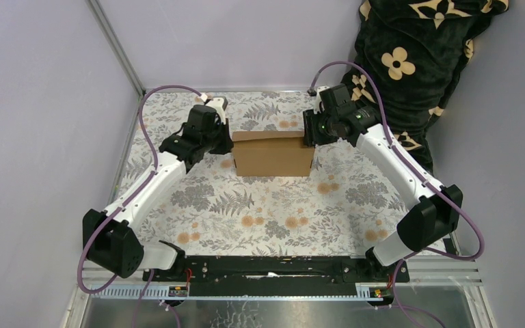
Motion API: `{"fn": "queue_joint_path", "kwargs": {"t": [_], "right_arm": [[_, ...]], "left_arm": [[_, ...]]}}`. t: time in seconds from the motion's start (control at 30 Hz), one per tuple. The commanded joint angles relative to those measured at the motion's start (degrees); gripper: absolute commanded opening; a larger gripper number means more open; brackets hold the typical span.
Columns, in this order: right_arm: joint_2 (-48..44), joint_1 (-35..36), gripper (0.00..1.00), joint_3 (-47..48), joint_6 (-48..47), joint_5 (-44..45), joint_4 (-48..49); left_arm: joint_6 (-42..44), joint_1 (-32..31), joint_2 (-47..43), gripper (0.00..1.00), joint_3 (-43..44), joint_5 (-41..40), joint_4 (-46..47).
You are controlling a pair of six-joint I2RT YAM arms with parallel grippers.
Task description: Fold the paper box
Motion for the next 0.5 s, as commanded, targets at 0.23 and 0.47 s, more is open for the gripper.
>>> {"fn": "queue_joint_path", "kwargs": {"t": [0.23, 0.47], "right_arm": [[-3.80, 0.39, 0.65, 6.01, 4.22, -3.21, -1.18], [-3.05, -2.89, 0.68, 6.03, 8.03, -1.55, -0.66]], "left_arm": [[-0.88, -1.12, 1.74, 0.05, -0.59, 2.52, 0.64], [-0.68, -1.12, 1.71, 0.05, -0.85, 2.47, 0.63]]}}
